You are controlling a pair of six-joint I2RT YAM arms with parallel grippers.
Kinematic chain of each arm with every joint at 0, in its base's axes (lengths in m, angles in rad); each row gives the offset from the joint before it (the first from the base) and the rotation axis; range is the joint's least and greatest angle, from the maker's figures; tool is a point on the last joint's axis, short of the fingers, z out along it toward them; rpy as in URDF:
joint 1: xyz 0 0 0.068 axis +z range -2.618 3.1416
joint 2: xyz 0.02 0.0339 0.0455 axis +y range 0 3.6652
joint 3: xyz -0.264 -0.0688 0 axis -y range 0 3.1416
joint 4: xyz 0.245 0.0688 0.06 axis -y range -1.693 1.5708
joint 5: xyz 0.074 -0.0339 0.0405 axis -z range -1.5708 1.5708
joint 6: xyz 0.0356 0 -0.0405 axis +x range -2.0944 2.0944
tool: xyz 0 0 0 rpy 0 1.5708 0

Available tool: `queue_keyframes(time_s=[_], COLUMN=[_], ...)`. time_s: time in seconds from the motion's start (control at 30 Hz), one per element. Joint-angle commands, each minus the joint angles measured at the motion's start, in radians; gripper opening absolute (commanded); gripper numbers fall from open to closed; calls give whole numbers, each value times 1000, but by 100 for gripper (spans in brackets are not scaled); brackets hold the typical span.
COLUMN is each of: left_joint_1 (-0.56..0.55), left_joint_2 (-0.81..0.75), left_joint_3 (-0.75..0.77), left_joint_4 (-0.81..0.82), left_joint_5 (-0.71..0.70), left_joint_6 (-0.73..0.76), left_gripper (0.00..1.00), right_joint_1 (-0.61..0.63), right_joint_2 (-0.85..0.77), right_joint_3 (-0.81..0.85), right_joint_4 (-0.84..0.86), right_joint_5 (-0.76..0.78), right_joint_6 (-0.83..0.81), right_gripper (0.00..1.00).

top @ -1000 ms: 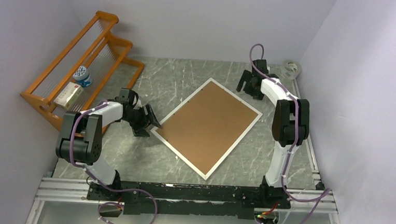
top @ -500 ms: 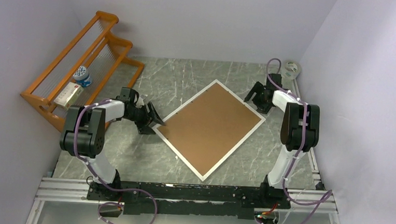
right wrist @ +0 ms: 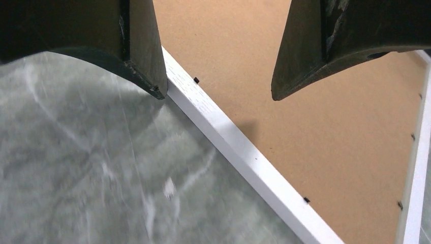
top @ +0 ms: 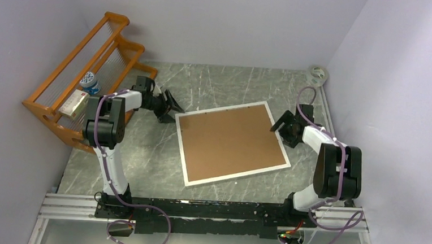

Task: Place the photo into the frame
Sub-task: Adjust the photo frame at the center of the board, then install the photo frame at the center of the board.

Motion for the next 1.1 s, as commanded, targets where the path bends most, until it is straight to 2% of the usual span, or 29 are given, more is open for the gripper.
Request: queue_keyframes(time_s=[0.0,0.1,0.2,0.37,0.5,0.63,0.83,0.97,1.07], left_joint_1=[-25,-19,-14,-12,-12,-12,-12,-14,-15], left_joint_2=[65,73,42,-60,-159,-226,-266,-275,-277], left_joint_3=[131,174,190,128,40,-77,-248,-321,-357], left_joint_4=[46,-19,-103,-174,-189,-159,-53,35,76], left_joint_5=[74,20,-96,-244,-262,-168,-7,47,69], left_joint_6=[-28,-7,32,84,105,97,42,-11,-6], left_gripper=[70,71,73,77,77,68,41,39,43], right_joint_1=[29,28,30,93,222,419,654,760,816], right_joint_2=[-90,-151,-226,-309,-289,-183,98,280,369], right_joint_3=[-83,-68,-15,53,61,82,202,284,322], right_joint_4=[22,-30,-97,-138,-12,194,427,577,614], right_joint_5=[-99,-58,2,32,-147,-296,-463,-579,-614], right_joint_6=[94,66,40,34,36,81,179,304,357], right_gripper=[77,76,76,78,77,66,39,25,24])
